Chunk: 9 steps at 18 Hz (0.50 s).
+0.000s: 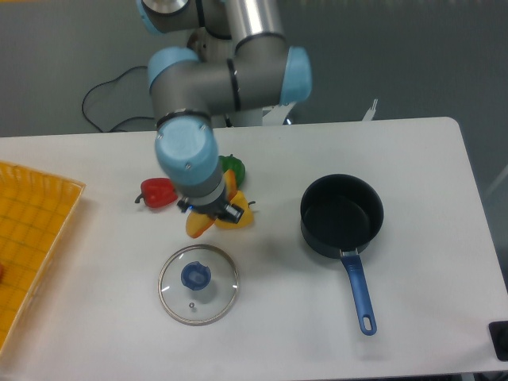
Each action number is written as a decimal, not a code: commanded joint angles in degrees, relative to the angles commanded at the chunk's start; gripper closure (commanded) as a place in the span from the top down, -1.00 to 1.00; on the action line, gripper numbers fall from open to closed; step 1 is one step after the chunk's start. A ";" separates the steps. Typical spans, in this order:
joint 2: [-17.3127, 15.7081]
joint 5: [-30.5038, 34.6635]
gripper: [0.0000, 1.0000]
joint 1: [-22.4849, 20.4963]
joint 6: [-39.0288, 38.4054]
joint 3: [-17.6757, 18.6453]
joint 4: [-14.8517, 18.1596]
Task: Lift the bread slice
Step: 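Lift the gripped bread slice up off the table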
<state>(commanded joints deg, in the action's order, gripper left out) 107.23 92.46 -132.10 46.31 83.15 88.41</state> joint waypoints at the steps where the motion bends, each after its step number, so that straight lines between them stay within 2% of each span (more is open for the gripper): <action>1: -0.09 0.00 -1.00 -0.44 0.96 -0.35 0.61; 5: -1.93 0.09 -1.00 -2.63 7.72 -0.27 2.73; 9: -2.29 0.53 -1.00 -4.30 12.56 0.26 3.34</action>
<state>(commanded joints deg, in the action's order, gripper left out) 104.94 92.99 -136.40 58.87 83.41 91.76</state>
